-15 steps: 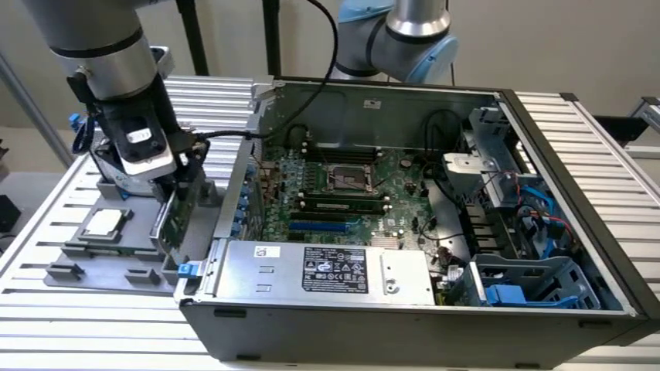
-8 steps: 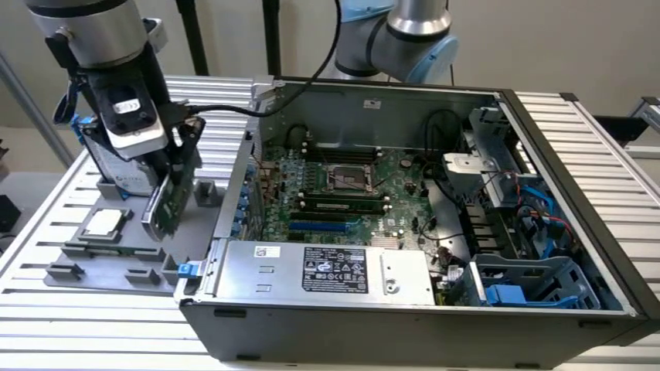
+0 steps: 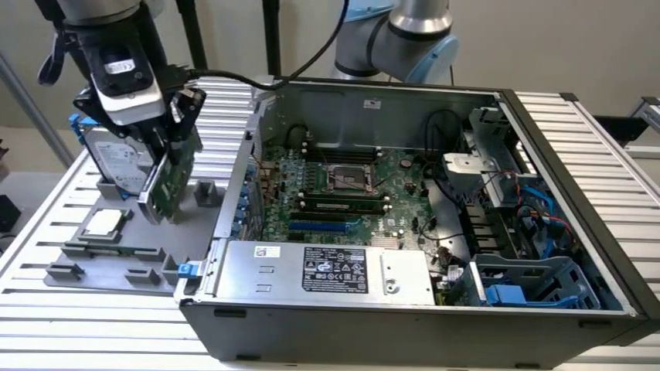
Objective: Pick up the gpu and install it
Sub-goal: 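Pick up the gpu and move the gpu toward the slot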
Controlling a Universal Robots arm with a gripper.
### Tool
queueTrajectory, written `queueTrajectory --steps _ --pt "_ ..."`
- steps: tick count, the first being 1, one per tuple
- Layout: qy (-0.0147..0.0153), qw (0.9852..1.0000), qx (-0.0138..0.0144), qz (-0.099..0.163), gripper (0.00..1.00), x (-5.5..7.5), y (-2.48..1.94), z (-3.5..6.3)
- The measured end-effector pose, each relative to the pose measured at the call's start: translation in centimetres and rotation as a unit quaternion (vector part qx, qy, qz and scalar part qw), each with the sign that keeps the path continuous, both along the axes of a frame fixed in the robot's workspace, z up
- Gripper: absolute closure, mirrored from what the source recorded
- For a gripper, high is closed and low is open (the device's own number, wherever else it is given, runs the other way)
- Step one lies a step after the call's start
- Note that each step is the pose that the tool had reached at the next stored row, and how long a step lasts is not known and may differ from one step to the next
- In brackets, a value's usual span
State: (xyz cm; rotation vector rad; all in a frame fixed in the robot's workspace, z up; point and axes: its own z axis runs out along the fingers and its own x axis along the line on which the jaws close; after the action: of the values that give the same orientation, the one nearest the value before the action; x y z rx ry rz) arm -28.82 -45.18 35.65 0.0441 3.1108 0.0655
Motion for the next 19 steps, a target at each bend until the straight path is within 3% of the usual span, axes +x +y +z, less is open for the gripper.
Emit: queueTrajectory --steps 5,19 --pt "0.0006 1.0000 0.0002 0.002 1.00 1.3 -0.03 2.25" --pt "0.0046 1.0000 0.0067 0.004 1.00 7.1 -0.38 8.61"
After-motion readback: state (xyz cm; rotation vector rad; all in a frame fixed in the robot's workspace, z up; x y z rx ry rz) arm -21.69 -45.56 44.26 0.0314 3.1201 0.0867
